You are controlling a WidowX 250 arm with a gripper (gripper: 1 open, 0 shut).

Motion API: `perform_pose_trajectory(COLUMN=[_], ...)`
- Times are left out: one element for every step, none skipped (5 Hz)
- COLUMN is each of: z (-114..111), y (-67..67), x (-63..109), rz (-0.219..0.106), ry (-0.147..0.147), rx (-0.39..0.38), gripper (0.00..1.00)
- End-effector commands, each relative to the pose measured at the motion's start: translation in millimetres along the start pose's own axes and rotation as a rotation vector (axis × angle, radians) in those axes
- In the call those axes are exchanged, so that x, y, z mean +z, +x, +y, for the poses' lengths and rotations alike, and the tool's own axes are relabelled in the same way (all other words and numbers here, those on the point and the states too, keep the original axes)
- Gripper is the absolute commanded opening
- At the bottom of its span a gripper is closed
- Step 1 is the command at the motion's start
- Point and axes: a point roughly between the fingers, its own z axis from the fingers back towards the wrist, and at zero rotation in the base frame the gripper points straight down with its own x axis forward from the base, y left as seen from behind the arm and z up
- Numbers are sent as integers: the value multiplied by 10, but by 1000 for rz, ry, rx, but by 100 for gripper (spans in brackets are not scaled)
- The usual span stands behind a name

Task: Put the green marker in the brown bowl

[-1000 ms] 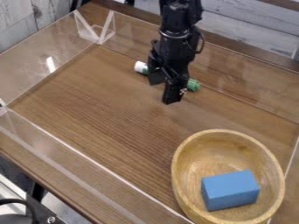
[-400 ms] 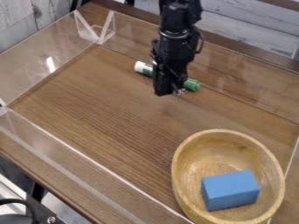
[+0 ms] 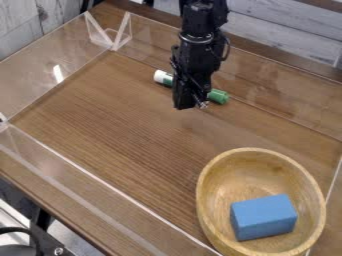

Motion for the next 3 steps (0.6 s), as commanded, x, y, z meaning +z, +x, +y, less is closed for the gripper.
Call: perform_pose_trajectory(z=[64,50,40], y=[-12,-42,-56], x=[241,261,284], rz=[-53,-49,-47], ry=[43,40,40], rx=[6,0,-9], gripper=[0,0,0])
